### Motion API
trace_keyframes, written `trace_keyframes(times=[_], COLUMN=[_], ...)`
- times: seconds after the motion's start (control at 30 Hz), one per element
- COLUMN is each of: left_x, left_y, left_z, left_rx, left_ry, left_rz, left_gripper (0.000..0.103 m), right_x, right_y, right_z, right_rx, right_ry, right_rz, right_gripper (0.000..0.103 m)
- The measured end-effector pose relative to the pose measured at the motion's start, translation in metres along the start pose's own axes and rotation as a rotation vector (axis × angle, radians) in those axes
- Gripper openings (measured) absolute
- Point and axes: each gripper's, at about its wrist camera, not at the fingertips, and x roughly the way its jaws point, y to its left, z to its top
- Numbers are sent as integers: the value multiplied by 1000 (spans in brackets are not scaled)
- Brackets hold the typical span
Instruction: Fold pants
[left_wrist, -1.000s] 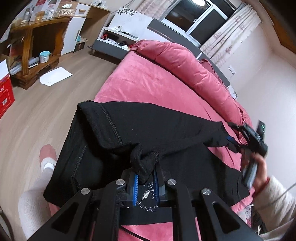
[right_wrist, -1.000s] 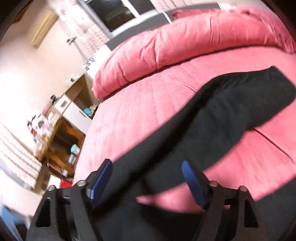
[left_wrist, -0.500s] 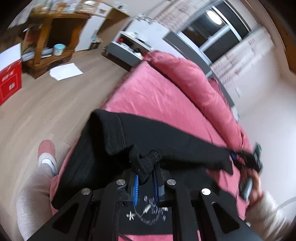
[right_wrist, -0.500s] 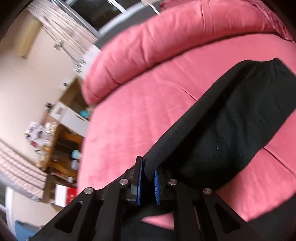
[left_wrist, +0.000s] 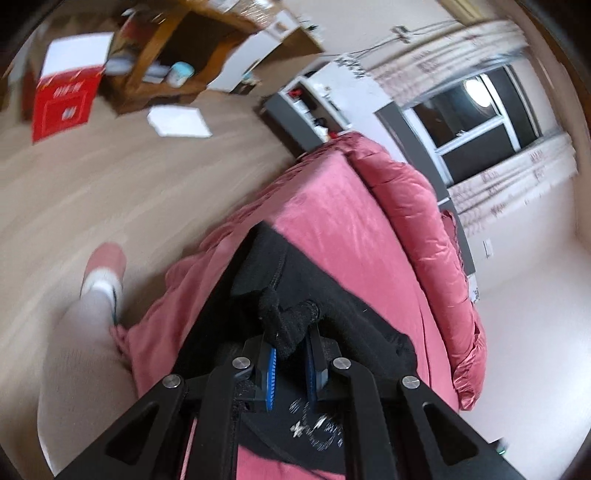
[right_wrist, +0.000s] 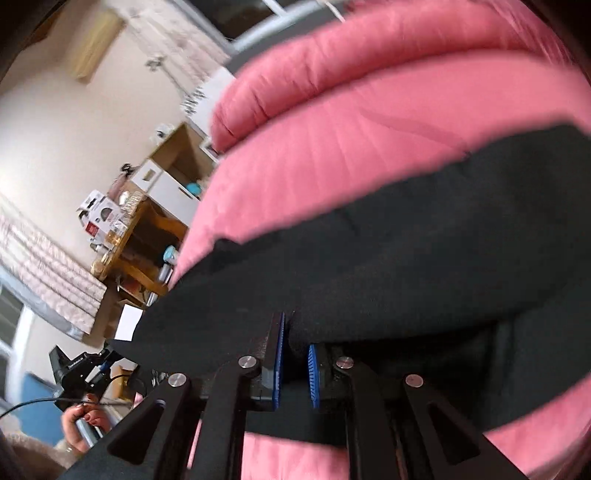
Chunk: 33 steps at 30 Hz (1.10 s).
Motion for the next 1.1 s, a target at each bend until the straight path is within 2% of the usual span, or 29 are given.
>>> trace_keyframes(times=[0.1, 0.17, 0.23, 0.3, 0.4, 0.47, 0.5, 0.57, 0.6, 0.73, 0.8, 0.87, 0.97, 1.03, 1.1], left_x=[2, 3, 4, 3, 0, -4, -8, -19, -27, -68, -78, -75, -51, -29, -10], left_y=[8, 10, 14, 18, 24, 30, 32, 34, 34, 30, 21, 10, -4, -12, -24], left_z=[-11, -14, -14, -15, -16, -18, -18, -15, -10, 14, 18, 15, -2, -15, -29], left_rx=[-21, -32, -68, -108, -155, -192, -215, -224, -207, -130, -78, -37, -41, -39, 0], left_ry=[33, 45, 68, 87, 126, 141, 144, 118, 86, -93, -106, -59, 66, 178, 233], left_rz=[-18, -38, -80, -119, -171, -221, -250, -274, -259, -100, -24, -5, -33, -58, -40], left_gripper=[12, 13, 23, 25, 31, 42, 54, 57, 57, 56, 56, 57, 56, 54, 53], right_x=[29, 40, 41, 40, 32, 23, 19, 14, 14, 10, 8, 5, -2, -10, -18], right_y=[-23, -34, -44, -47, -51, -56, -59, -66, -71, -73, -75, -76, -85, -93, -100], right_z=[-18, -19, -18, -17, -17, -17, -16, -14, -13, -12, -11, -9, -3, -2, 1], right_rx=[64, 119, 179, 195, 199, 224, 235, 257, 270, 282, 280, 290, 315, 335, 346], right_ry=[102, 123, 117, 106, 65, 27, 8, -14, -17, -32, -39, -47, -70, -97, -121], right_rz=[-43, -29, 7, 23, 26, 37, 32, 26, 20, 19, 16, 11, 2, -11, -27], right_gripper=[11, 12, 12, 13, 27, 38, 41, 41, 41, 41, 41, 41, 41, 41, 41])
